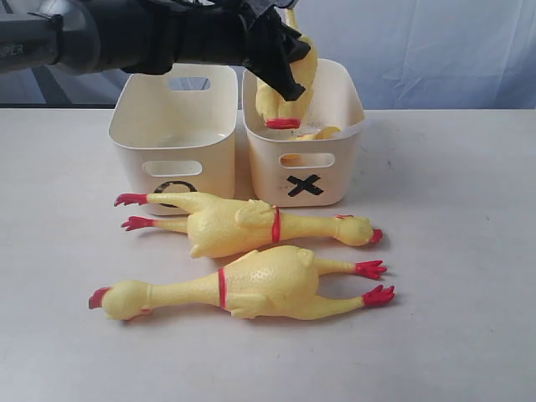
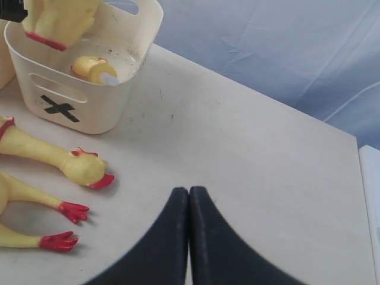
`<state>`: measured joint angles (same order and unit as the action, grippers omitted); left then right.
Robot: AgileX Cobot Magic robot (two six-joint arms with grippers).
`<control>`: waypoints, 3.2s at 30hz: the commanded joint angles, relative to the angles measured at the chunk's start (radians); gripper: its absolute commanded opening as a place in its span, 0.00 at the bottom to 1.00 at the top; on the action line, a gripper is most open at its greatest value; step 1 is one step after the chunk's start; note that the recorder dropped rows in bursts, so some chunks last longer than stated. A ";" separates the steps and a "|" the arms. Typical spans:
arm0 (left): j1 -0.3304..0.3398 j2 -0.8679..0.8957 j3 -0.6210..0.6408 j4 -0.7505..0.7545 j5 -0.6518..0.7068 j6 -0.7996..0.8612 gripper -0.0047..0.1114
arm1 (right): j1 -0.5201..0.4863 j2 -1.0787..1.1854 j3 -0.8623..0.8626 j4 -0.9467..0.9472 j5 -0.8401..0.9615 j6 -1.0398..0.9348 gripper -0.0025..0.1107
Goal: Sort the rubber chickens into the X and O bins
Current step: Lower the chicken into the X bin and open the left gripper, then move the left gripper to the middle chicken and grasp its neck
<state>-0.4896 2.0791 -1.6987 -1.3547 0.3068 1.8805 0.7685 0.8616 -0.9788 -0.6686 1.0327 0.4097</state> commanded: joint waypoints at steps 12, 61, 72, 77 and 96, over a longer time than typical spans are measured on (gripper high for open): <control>-0.010 0.013 -0.010 -0.012 -0.034 0.004 0.50 | 0.000 -0.008 -0.004 -0.002 0.003 -0.013 0.01; -0.102 -0.278 0.217 1.017 0.781 -0.777 0.50 | 0.000 -0.052 0.050 0.079 0.032 -0.026 0.01; -0.102 -0.193 0.261 1.028 0.602 -0.707 0.50 | 0.000 -0.205 0.246 0.134 0.009 -0.028 0.01; -0.102 -0.158 0.261 1.033 0.553 -0.690 0.50 | 0.000 -0.278 0.300 0.176 -0.086 -0.033 0.01; -0.102 -0.077 0.261 1.035 0.465 -0.692 0.50 | 0.000 -0.437 0.435 0.213 -0.256 -0.104 0.01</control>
<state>-0.5855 1.9884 -1.4439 -0.3019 0.7879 1.1886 0.7685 0.4317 -0.5483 -0.4558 0.7907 0.3135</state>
